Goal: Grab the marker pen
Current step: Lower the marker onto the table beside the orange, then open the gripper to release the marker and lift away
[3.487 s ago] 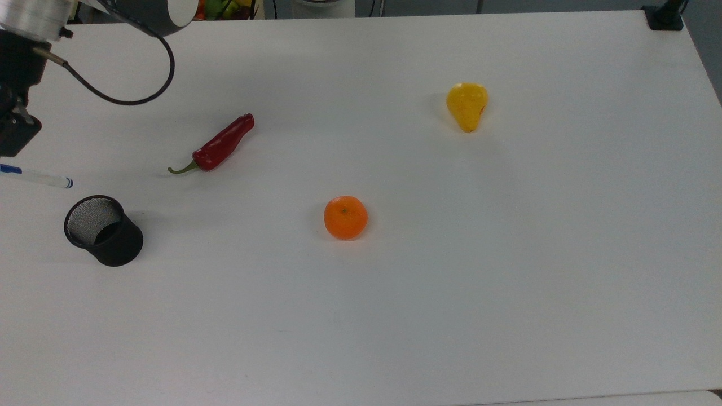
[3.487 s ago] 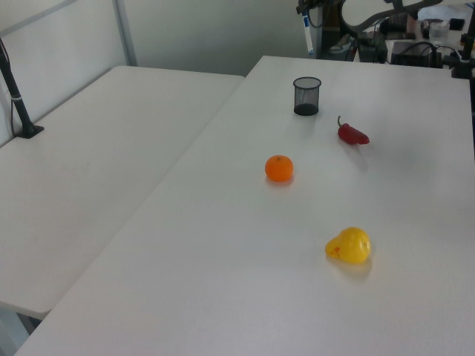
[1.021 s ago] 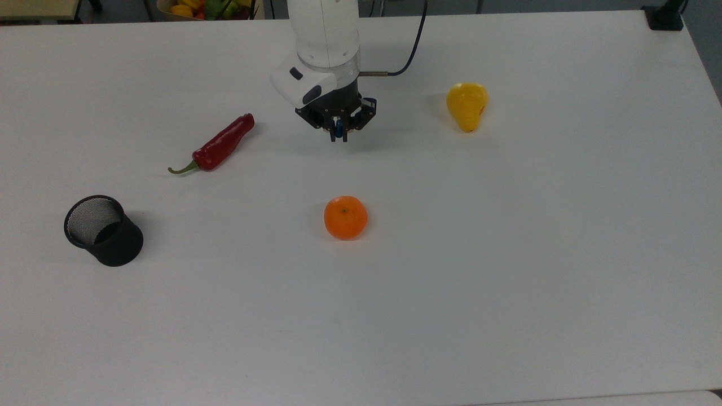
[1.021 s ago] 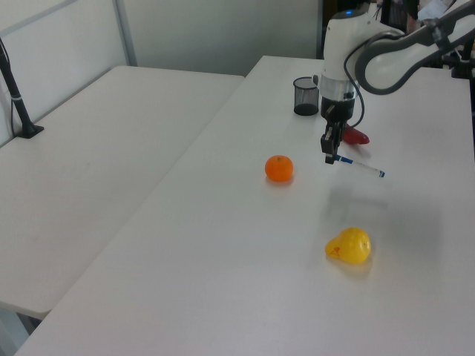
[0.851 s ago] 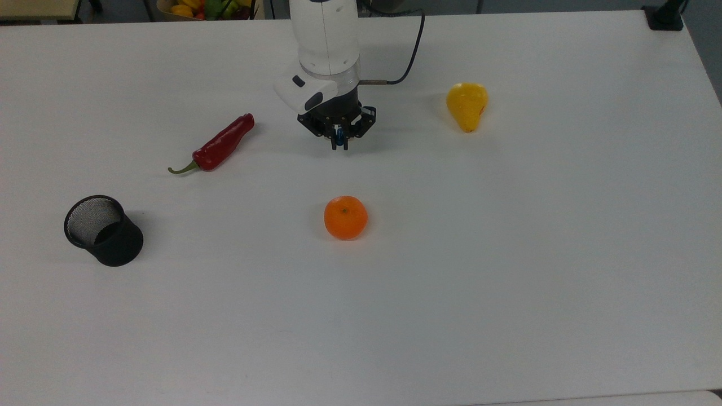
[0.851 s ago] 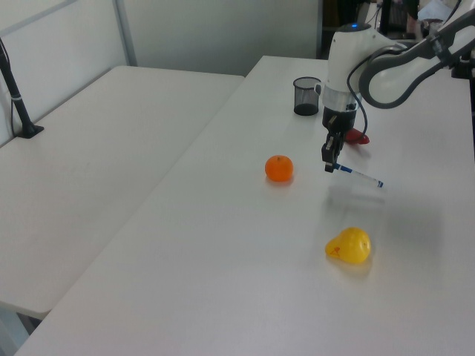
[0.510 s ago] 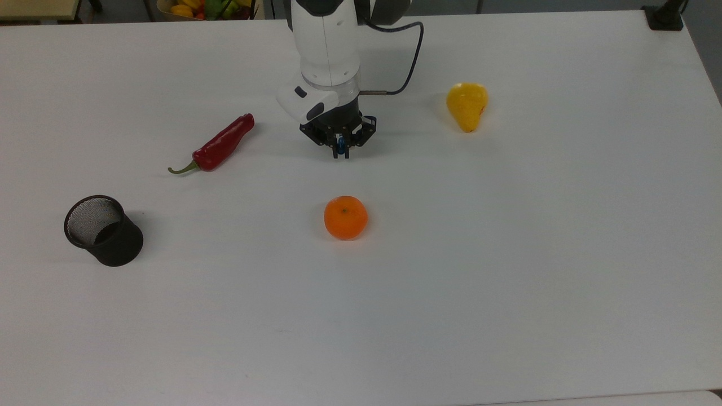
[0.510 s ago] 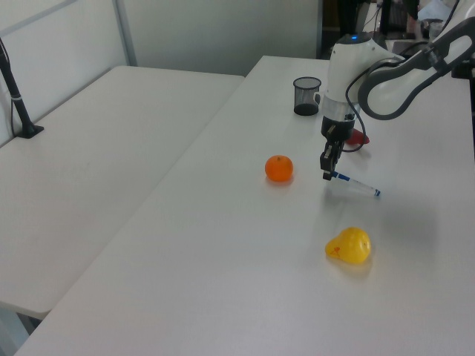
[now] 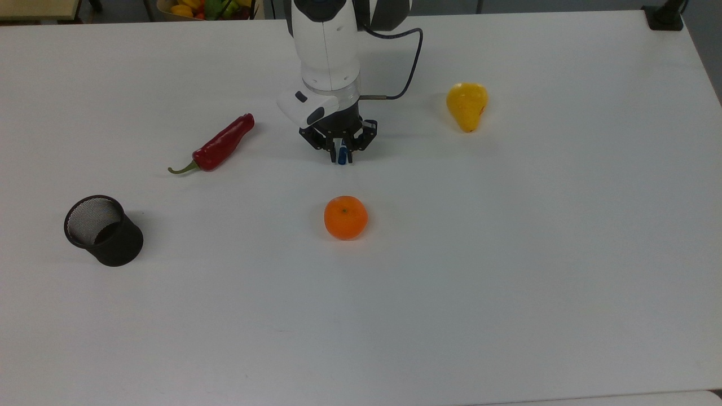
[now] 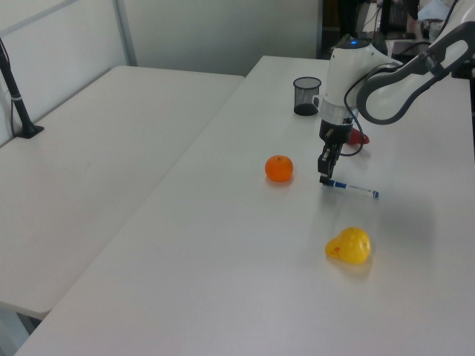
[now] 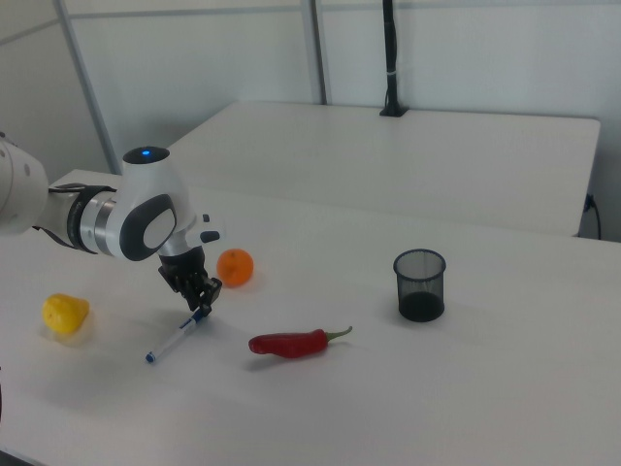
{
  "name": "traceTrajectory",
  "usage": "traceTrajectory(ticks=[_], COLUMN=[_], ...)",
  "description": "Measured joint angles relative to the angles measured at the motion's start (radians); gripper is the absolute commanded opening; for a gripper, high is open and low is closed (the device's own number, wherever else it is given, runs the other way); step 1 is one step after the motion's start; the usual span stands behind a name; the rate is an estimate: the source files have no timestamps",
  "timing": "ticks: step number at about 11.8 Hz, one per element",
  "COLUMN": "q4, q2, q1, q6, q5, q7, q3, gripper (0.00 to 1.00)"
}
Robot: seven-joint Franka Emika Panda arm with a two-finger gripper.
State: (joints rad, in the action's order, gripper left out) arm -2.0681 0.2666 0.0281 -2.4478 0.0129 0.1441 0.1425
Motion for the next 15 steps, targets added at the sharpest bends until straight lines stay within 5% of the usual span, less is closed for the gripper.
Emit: traceTrajectory(ticks=[4, 10, 15], q4=[0.0, 0.017, 0.206], q2=[0.0, -0.008, -0.099], q1=[0.0, 0.0, -0.024], q6=[0.0, 0.0, 0.336], q5=[0.0, 0.0, 0.0], q7=[-0.001, -0.001, 0.0], q3=[0.0, 0.0, -0.011], gripper=[1.0, 1.0, 1.0])
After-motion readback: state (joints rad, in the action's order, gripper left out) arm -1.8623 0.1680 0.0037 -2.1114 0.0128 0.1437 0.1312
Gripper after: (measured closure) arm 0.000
